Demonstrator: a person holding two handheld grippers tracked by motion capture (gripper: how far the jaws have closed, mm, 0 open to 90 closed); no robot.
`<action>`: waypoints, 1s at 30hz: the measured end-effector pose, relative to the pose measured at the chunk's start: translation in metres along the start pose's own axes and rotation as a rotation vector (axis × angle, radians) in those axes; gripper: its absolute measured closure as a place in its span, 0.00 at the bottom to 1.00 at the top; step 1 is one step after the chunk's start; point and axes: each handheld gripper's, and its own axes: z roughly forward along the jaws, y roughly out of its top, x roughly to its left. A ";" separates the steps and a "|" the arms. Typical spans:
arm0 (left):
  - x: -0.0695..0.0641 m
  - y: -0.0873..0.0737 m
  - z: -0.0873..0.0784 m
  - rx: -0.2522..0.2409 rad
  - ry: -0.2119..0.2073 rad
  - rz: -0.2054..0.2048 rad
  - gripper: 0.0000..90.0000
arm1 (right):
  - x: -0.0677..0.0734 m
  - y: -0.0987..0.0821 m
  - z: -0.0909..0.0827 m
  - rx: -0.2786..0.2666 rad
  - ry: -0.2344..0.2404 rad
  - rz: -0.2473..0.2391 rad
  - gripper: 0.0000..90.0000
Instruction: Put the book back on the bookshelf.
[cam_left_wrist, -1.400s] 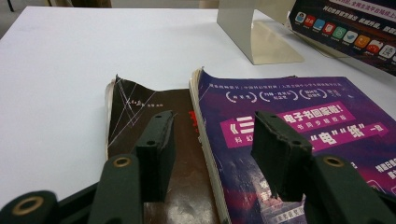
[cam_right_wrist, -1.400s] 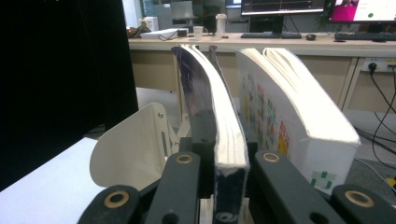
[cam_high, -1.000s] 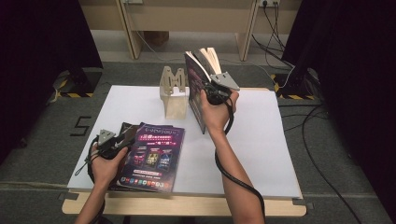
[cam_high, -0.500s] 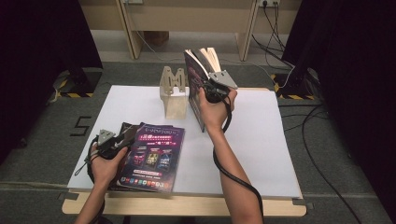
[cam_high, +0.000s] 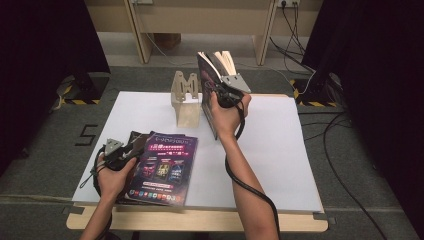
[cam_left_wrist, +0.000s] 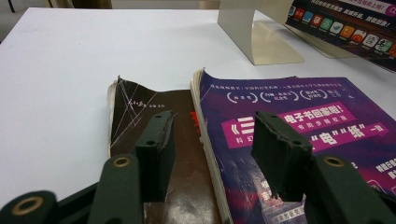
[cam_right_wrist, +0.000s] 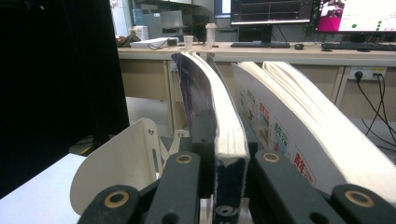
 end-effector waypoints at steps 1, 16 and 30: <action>0.000 0.000 0.000 -0.001 0.000 0.000 0.54 | 0.000 0.000 0.000 0.001 -0.003 0.003 0.94; 0.000 0.000 0.000 0.000 -0.001 0.000 0.54 | 0.002 -0.004 0.006 -0.007 -0.021 0.006 0.94; 0.000 0.000 0.000 -0.001 0.000 -0.001 0.54 | 0.006 -0.011 0.011 -0.001 -0.033 0.005 0.94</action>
